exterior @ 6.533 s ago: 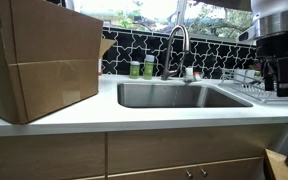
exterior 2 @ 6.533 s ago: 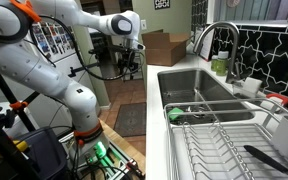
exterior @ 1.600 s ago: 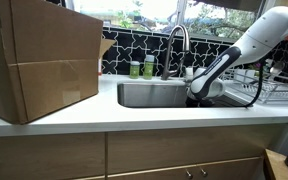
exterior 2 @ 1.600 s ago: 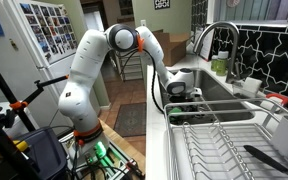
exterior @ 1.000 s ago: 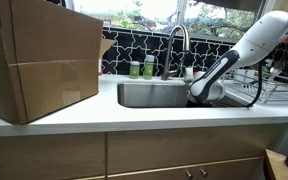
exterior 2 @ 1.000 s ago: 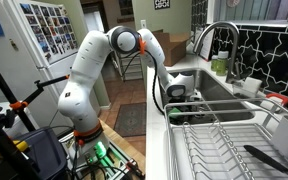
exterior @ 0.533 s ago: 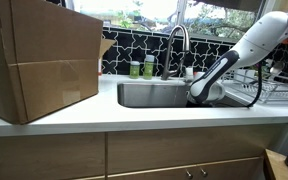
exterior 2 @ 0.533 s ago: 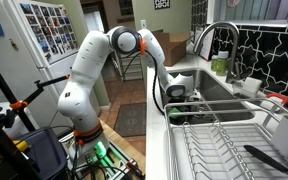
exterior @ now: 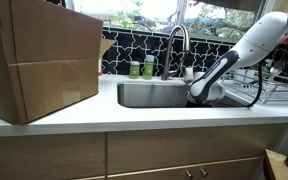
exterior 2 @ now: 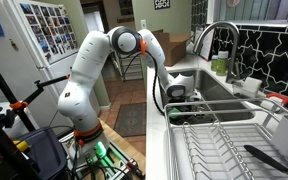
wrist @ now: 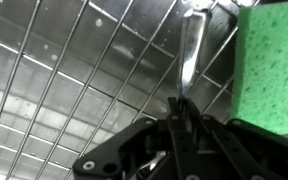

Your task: Lift the spoon in the sink, rinse it at the tap and then put it to the left in the sink

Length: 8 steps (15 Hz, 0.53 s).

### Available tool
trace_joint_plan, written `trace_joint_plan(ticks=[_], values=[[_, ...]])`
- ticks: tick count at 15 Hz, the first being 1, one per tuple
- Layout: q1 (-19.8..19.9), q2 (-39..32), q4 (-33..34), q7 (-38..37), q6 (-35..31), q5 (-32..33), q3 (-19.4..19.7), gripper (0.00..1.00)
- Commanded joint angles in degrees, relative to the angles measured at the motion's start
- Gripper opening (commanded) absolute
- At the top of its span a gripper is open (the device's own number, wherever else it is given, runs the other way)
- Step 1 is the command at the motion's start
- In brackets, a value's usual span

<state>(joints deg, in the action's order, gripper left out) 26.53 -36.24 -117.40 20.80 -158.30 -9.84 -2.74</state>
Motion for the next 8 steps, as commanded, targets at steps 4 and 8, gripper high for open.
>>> trace_joint_plan(ticks=[4, 8], values=[[0.6, -0.5, 0.5, 1.3, 1.0, -0.3, -0.8, 0.02], [-0.8, 2.2, -1.8, 0.0, 1.7, 0.0, -0.3, 0.02]])
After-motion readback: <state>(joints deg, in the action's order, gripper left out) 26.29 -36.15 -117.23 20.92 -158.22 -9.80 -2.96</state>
